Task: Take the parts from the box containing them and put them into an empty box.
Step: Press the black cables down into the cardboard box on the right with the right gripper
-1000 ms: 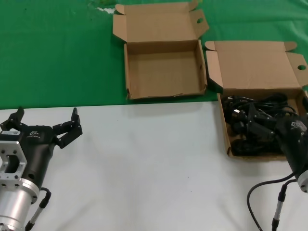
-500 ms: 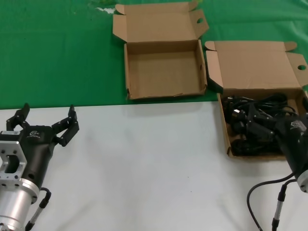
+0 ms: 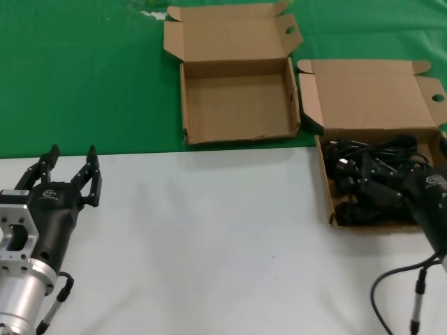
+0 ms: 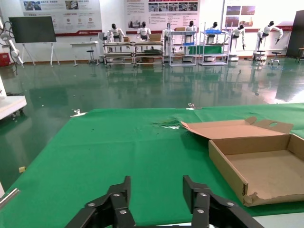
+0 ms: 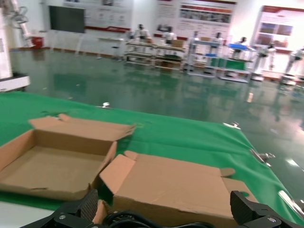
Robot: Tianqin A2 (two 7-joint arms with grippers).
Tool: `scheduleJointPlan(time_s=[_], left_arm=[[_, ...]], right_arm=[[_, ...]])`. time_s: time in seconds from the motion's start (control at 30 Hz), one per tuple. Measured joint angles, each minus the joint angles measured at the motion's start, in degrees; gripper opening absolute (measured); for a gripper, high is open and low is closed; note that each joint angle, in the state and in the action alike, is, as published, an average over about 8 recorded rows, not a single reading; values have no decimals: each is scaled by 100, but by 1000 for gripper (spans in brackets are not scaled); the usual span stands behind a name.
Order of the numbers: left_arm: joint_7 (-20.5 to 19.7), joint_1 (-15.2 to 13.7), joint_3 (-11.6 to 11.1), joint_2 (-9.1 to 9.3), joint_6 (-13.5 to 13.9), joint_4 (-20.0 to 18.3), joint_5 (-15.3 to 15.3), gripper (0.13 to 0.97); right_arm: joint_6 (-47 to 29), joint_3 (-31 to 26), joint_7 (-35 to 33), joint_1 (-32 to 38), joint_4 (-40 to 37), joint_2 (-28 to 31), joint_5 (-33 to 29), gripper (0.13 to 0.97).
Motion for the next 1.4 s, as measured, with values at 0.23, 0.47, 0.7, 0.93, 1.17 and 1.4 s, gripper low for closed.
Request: scheduleJointPlan(time_s=[0.23, 0.47, 0.7, 0.93, 1.17, 1.4], left_arm=[[-2, 0, 0, 0, 0, 0, 0, 377], [-2, 0, 0, 0, 0, 0, 1, 266], [-1, 0, 0, 0, 0, 0, 1, 189], [-1, 0, 0, 0, 0, 0, 1, 144], [-1, 0, 0, 0, 0, 0, 1, 142], [-1, 0, 0, 0, 0, 0, 1, 139]], right_arm=[[-183, -443, 238, -15, 262, 1109, 256, 966], [-924, -745, 636, 188, 271, 2252, 229, 966], [-2305, -831, 550, 594, -53, 3004, -43, 966], [-3502, -897, 119, 1308, -571, 3280, -479, 966], [-4098, -982, -315, 1935, -1099, 3178, -946, 966], [-4255, -1008, -681, 2242, -1508, 2908, -1260, 963]])
